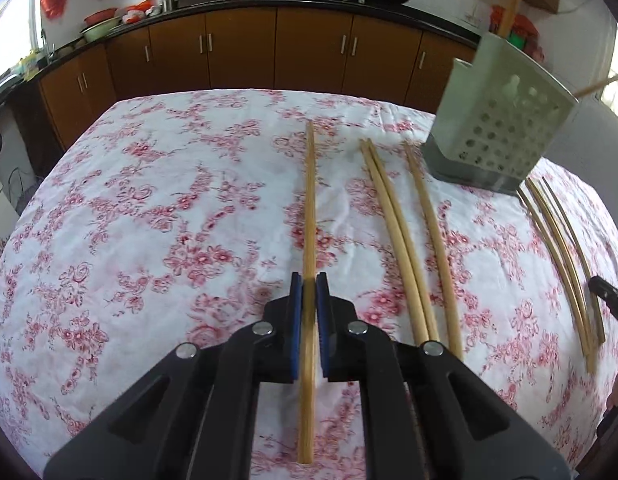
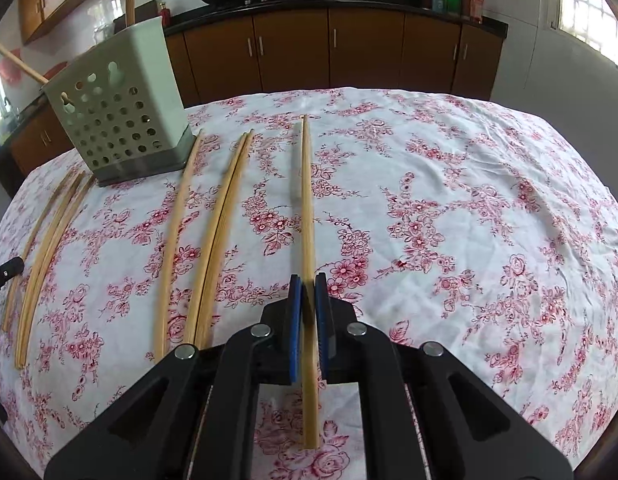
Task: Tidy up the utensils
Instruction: 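Grasp another chopstick with the left tool while the right tool grasps one too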
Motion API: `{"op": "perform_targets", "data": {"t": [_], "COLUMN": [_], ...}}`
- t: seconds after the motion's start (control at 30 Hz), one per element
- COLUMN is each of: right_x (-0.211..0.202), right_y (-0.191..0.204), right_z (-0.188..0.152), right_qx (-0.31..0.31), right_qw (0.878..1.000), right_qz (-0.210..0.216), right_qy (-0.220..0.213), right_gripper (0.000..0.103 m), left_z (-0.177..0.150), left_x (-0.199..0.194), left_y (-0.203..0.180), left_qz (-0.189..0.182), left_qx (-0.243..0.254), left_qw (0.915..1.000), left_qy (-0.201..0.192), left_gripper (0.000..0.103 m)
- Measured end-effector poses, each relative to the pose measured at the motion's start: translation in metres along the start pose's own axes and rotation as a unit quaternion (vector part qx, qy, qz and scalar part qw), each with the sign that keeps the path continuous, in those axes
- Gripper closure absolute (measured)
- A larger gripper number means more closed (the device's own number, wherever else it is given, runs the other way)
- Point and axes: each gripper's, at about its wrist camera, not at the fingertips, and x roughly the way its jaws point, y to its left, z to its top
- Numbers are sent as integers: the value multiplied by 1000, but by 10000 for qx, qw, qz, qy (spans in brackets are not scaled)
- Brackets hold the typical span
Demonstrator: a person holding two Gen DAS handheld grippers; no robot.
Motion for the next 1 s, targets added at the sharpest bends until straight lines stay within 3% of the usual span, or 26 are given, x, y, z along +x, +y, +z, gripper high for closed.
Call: {"op": "perform_targets", "data": {"t": [1.0], "right_x": [0], "right_y": [1], "right_z": [-1], "right_qx": [-83], "right_qw": [9999], "right_qz": [-89], "right_qy": [-51], "right_gripper": [95], "left_z": [-2], "left_x": [-1], "left_y": [6], "left_qz": [-187], "left_qx": [-164], "left_qw": [9997], "left_qy": [-7], "left_gripper": [93]}}
